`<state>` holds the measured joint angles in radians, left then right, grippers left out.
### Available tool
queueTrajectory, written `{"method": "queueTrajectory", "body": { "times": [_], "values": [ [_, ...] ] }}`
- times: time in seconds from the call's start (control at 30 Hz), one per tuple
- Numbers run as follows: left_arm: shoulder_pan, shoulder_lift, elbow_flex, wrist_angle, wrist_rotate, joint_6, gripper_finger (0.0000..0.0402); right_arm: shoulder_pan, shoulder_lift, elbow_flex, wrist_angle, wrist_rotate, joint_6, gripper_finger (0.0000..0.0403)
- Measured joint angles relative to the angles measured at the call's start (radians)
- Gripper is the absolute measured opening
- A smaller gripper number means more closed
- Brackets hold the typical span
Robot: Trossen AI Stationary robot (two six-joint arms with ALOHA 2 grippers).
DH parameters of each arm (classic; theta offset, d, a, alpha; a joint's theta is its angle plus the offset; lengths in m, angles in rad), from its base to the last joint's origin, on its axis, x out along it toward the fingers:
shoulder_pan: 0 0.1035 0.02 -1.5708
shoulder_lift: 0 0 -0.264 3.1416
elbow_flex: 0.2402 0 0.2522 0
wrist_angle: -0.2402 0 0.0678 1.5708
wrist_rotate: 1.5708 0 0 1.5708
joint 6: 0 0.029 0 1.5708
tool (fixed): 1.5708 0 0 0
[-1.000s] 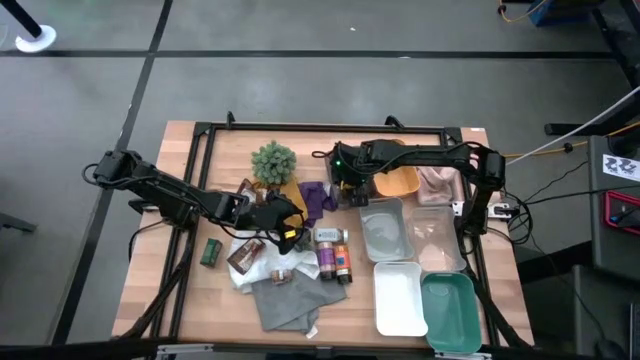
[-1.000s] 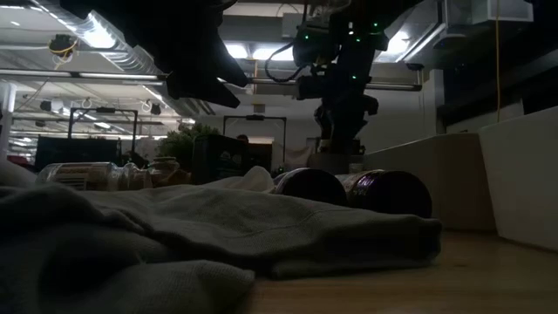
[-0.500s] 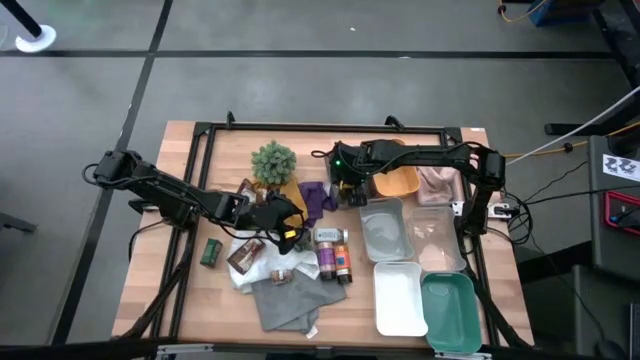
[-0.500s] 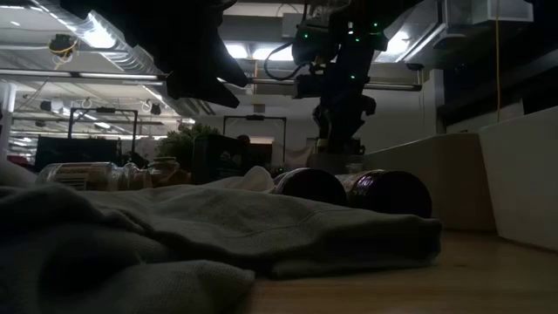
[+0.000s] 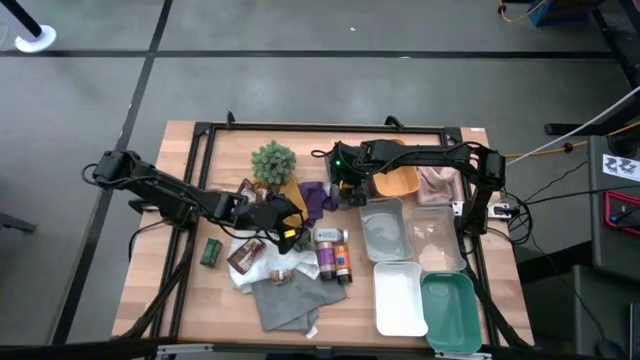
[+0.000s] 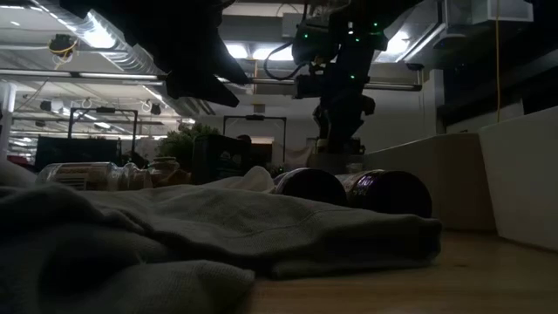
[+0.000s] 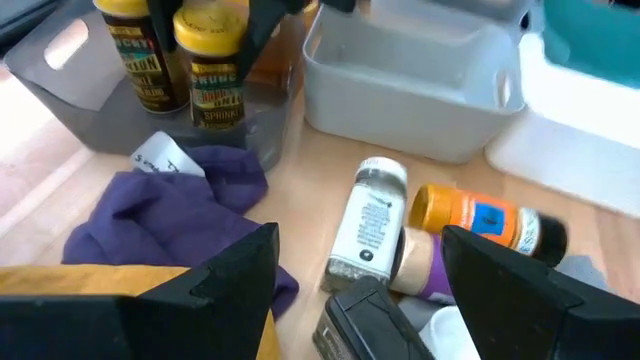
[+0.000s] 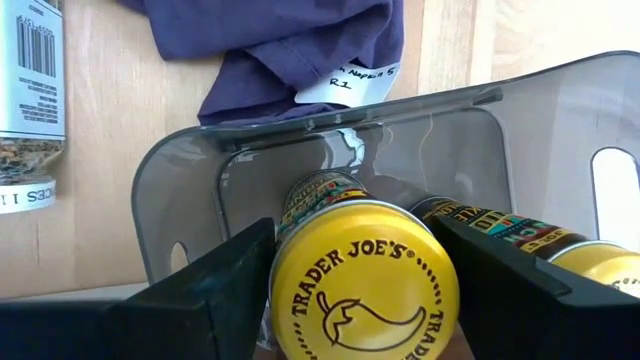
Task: Sort spices by type
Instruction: Put the yellow seasoning bottle into the black bin
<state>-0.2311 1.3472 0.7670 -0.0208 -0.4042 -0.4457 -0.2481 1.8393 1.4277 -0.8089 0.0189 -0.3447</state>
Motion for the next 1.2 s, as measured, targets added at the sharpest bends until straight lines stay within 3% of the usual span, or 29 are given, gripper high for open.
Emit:
{"method": "queueTrajectory", "body": {
  "times": [0.33, 0.7, 0.97, 1.2],
  "values": [
    [0.036, -0.324, -0.04, -0.12, -0.01, 0.175, 0.0263, -0.001, 0.0, 0.001, 0.005, 0.0, 0.0, 0.0267],
    [0.051, -0.786, -0.345, -0.094, -0.053, 0.244, 0.0263, -0.001, 0.0, 0.001, 0.008, -0.005, 0.0, 0.0266],
    [0.051, -0.982, -0.551, 0.019, -0.059, 0.381, 0.0263, -0.001, 0.0, 0.001, 0.008, -0.009, 0.0, 0.0266],
    [0.051, -1.12, -0.648, 0.034, -0.059, 0.406, 0.0263, -0.001, 0.0, 0.001, 0.008, -0.009, 0.0, 0.0266]
  ]
}}
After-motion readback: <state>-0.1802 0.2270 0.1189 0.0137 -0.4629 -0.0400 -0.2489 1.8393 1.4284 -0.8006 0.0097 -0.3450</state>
